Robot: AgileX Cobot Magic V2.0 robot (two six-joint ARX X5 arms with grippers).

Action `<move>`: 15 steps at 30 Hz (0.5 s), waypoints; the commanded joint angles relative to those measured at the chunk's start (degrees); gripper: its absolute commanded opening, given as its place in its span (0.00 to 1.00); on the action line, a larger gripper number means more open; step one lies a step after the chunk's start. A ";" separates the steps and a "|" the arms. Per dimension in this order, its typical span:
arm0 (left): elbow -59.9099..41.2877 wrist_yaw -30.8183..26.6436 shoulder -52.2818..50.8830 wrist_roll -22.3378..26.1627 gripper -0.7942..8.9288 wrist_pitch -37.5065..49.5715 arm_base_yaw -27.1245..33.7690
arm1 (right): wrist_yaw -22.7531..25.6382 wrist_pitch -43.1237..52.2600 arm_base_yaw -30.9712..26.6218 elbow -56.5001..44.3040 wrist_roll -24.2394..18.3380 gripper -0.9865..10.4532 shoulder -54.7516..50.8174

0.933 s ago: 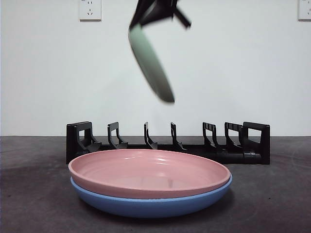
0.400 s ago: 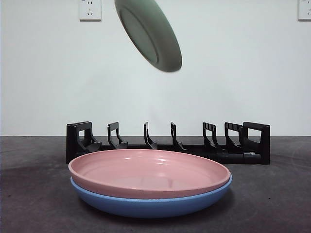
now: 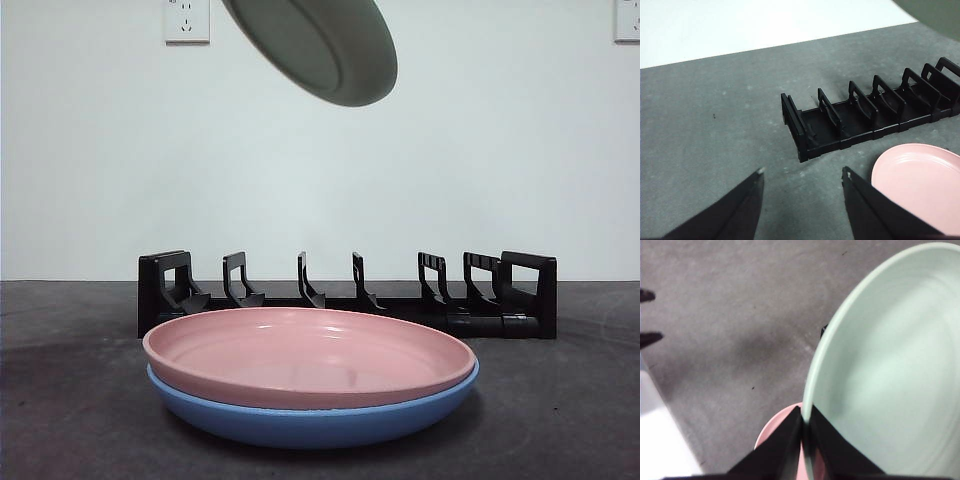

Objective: Place the plate

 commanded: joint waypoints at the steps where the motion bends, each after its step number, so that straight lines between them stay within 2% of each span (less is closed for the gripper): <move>1: 1.01 -0.20 0.15 0.42 0.34 0.66 -0.13 | 0.37 -0.77 0.70 -3.74 -0.83 0.10 -3.02; 11: 1.01 -0.20 0.15 0.39 0.34 0.66 -0.13 | 0.55 12.07 3.87 -34.99 -3.06 0.10 -20.50; 15: 1.01 -0.20 0.15 0.39 0.34 0.63 -0.13 | 4.50 15.47 7.54 -45.31 -4.70 0.10 -24.35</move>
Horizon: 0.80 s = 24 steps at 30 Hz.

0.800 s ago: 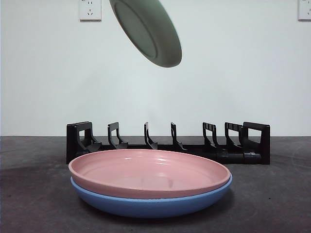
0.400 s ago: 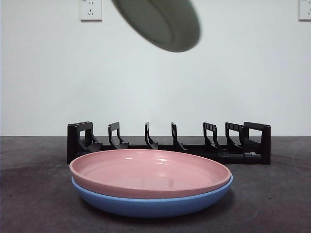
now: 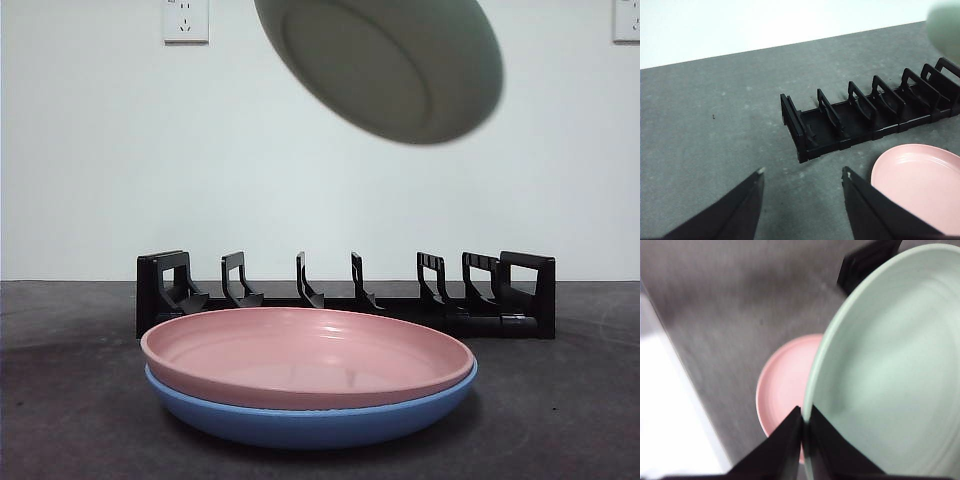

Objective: Place the plate

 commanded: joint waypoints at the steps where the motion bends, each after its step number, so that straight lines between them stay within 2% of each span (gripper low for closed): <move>1: 1.01 -0.20 0.15 0.39 0.34 0.63 -0.13 | 3.39 2.80 3.54 -5.81 -2.78 0.10 -0.63; 8: 1.01 -0.20 0.15 0.39 0.34 0.61 -0.13 | 7.48 9.62 10.49 -17.75 -6.27 0.10 -1.25; 11: 1.01 -0.20 0.15 0.39 0.34 0.59 -0.13 | 9.07 14.16 12.70 -22.10 -6.47 0.10 -1.18; 24: 1.01 -0.20 0.15 0.37 0.34 0.57 -0.13 | 8.76 28.74 14.21 -32.65 -6.45 0.10 2.86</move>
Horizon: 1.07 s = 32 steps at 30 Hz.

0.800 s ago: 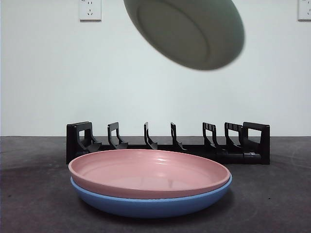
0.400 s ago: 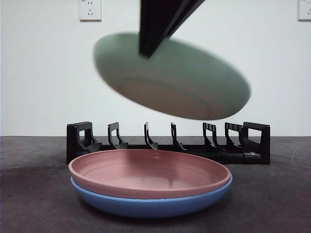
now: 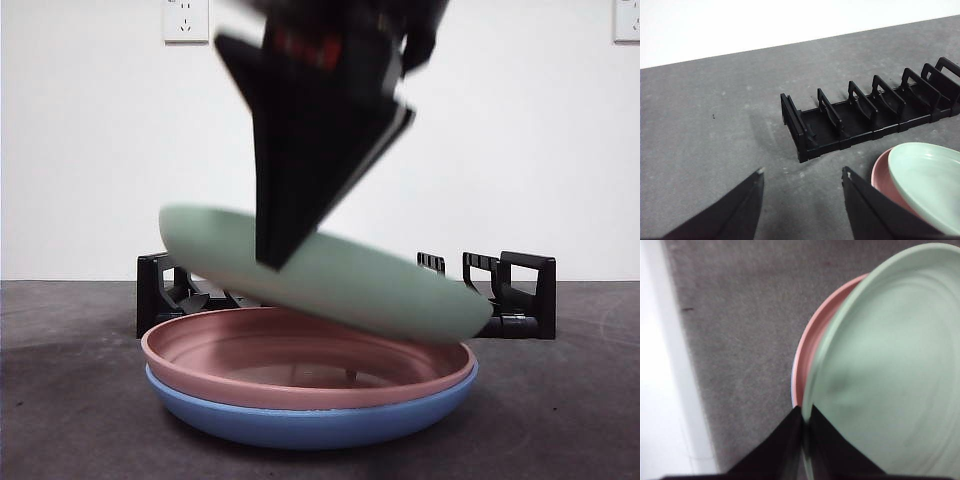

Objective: Place the plate

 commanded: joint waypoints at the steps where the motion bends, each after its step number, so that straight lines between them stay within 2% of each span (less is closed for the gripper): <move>1: 1.01 -0.17 0.17 0.39 0.34 0.59 -0.13 | -0.02 3.15 0.74 0.46 -0.72 0.10 2.36; 12: 1.01 -0.17 0.17 0.42 0.34 0.59 -0.13 | -0.28 6.91 0.74 0.46 -0.50 0.10 8.92; 15: 1.01 -0.17 0.17 0.42 0.34 0.59 -0.13 | -2.34 6.69 0.74 0.46 -0.44 0.10 8.96; 21: 1.01 -0.17 0.17 0.42 0.34 0.61 -0.13 | -3.26 6.71 0.74 0.50 1.01 0.22 8.96; 28: 1.01 -0.17 0.17 0.61 0.34 0.63 -0.13 | -6.95 6.19 0.74 1.40 1.86 0.24 6.80; 30: 1.01 -0.17 0.17 0.61 0.34 0.63 -0.13 | -7.08 6.08 0.72 1.53 1.86 0.24 4.20; 32: 1.01 -0.17 0.17 0.61 0.34 0.66 -0.13 | -5.20 7.13 0.24 1.53 1.81 0.24 1.14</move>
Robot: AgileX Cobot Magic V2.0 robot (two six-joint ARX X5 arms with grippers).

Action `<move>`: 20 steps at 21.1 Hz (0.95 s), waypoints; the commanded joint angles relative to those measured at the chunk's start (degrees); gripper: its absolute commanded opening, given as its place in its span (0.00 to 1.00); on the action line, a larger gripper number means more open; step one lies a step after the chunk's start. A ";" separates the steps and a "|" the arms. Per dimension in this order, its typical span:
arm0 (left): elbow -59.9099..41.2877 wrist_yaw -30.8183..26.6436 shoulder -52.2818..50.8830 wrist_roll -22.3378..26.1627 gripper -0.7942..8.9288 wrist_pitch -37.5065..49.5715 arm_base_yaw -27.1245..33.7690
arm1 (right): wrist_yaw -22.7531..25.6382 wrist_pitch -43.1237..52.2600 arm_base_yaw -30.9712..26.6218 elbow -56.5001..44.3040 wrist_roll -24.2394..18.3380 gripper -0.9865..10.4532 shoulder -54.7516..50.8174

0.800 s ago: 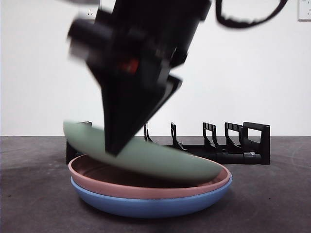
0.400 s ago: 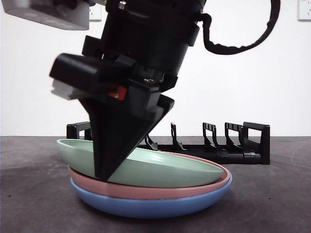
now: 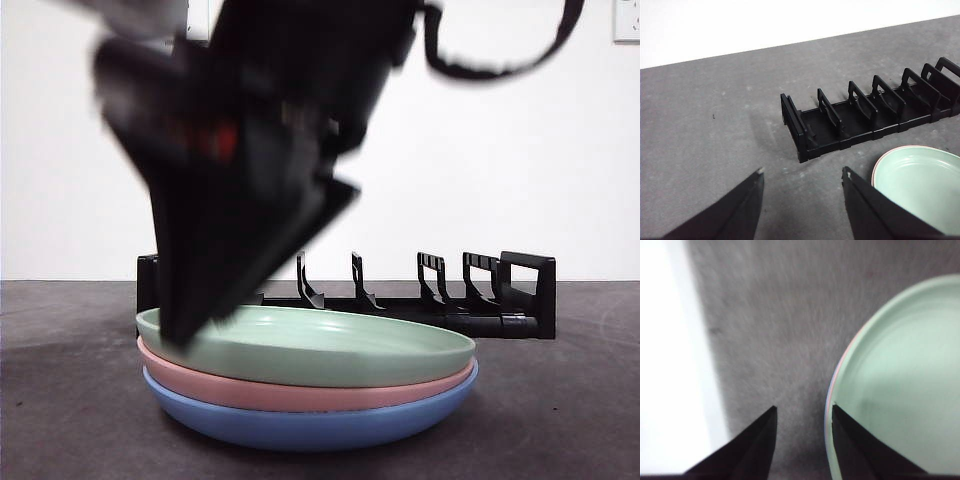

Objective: Place the plate

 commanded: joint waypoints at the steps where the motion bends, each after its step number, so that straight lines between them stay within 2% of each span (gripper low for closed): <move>1: 1.01 -0.20 0.17 0.59 0.34 0.66 -0.13 | 2.38 2.01 -0.15 1.55 0.68 0.24 -4.92; 4: 1.01 -0.20 0.17 0.57 0.34 0.70 -0.13 | 5.01 3.37 -3.08 1.55 0.52 0.24 -9.97; 8: 1.01 -0.20 0.17 0.55 0.34 0.79 -0.13 | 7.26 2.47 -10.36 1.53 -1.51 0.24 -15.54; 11: 1.01 -0.20 0.26 0.55 0.34 2.08 -0.13 | 7.37 0.66 -18.53 1.22 -3.13 0.24 -18.18; 14: 1.01 -0.20 0.72 1.01 0.34 5.53 -0.13 | 4.96 0.09 -27.26 0.63 -4.72 0.24 -20.06; 18: 1.01 -0.20 2.99 5.03 0.34 13.31 -0.13 | 3.30 2.36 -40.87 0.44 -6.45 0.24 -23.06; 20: 1.01 -0.20 5.01 5.51 0.34 16.31 -0.13 | 2.84 3.76 -47.65 0.46 -7.58 0.24 -23.58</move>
